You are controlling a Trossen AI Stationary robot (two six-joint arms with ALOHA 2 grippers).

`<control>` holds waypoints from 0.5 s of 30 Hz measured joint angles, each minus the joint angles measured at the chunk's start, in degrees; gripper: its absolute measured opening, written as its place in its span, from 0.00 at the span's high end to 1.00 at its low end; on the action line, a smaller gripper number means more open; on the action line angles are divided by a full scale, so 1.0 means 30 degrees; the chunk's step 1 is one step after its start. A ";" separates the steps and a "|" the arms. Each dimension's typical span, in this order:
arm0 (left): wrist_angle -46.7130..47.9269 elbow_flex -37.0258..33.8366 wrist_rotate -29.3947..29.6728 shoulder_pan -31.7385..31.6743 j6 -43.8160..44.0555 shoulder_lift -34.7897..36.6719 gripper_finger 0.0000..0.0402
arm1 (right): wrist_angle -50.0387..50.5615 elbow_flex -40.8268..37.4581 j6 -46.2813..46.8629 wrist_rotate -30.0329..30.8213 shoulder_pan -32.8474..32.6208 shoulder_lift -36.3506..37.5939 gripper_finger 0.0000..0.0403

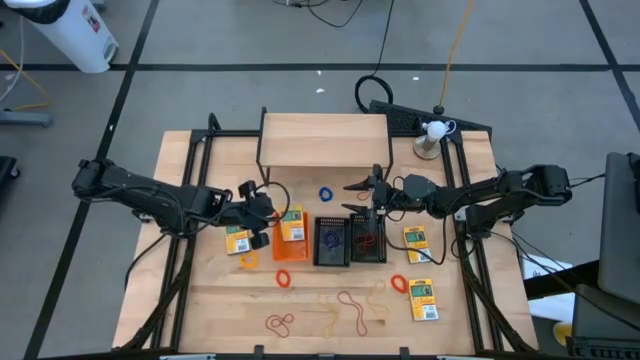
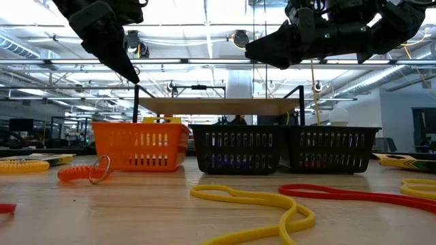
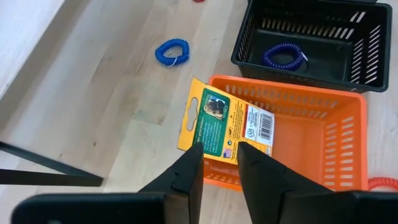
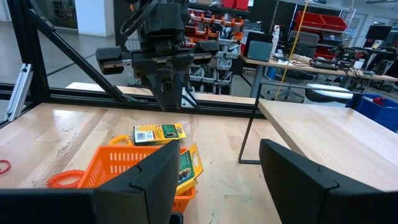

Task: Pick & Place Office Desk Supplies
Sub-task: Put the crayons box into the orange bin

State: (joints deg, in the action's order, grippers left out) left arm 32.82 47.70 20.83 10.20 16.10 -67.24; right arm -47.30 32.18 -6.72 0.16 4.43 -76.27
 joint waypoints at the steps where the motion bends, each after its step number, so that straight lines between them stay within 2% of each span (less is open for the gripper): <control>1: -0.0001 0.0000 0.0010 0.0000 -0.0131 0.0000 0.74 | -0.0002 0.0000 -0.0007 0.0000 0.0000 0.0000 0.48; 7: 0.0837 0.0076 0.0054 0.0000 -0.1220 0.0096 0.74 | -0.0004 0.0004 -0.0029 -0.0073 -0.0007 0.0000 0.48; 10: 0.3170 0.1014 0.0050 0.0009 -0.0600 0.0223 0.74 | -0.0002 0.0000 -0.0036 -0.0080 -0.0007 0.0000 0.48; 15: 0.7767 0.3009 -0.0107 0.0701 0.2104 0.0226 0.74 | 0.0003 0.0000 -0.0044 -0.0124 -0.0029 0.0000 0.48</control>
State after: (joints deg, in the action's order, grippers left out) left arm 56.12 56.73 20.51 12.30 22.42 -66.57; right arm -47.29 32.18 -6.85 -0.21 4.34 -76.27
